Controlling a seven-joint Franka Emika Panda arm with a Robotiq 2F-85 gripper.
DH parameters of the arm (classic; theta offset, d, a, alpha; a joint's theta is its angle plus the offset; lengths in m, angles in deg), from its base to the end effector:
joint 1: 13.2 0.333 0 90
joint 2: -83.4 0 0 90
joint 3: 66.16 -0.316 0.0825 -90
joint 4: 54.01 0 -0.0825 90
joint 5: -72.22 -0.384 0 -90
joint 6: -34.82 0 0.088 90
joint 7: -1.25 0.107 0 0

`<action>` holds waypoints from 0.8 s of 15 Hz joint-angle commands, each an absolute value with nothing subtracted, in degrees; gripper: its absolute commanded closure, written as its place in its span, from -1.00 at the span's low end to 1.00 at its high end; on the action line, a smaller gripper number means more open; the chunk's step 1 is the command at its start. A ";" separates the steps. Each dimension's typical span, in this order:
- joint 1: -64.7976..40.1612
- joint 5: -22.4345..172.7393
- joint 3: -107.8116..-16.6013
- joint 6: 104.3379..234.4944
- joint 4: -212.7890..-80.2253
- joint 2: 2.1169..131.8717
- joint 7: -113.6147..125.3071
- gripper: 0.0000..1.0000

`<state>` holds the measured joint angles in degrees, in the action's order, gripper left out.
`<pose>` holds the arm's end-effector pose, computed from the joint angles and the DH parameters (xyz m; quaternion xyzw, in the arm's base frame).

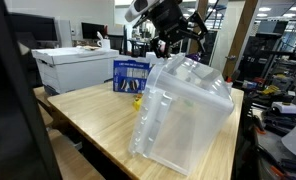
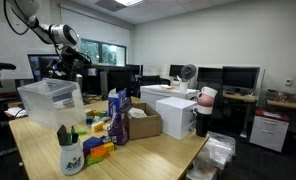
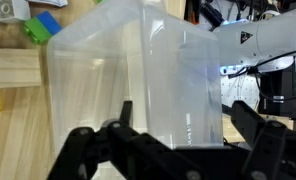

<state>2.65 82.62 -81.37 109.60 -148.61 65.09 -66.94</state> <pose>0.5035 0.2615 0.4008 -0.6031 -0.7289 0.3193 0.0551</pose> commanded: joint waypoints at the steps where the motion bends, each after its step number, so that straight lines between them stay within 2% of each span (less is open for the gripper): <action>1: 1.23 80.00 -82.06 107.75 -147.72 64.32 -69.08 -1.00; 6: 0.58 77.09 -81.92 108.00 -148.08 64.07 -68.64 -0.97; 7: 0.49 76.80 -81.90 108.06 -148.11 64.03 -68.59 -0.62; 8: 0.41 76.53 -81.86 108.04 -148.09 63.95 -68.43 -0.47; 10: 0.30 76.25 -81.84 108.09 -148.16 63.98 -68.20 -0.39; 12: 0.23 76.01 -81.80 108.16 -148.28 64.08 -67.92 -0.16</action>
<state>1.18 77.50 -81.36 109.20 -148.56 63.90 -67.20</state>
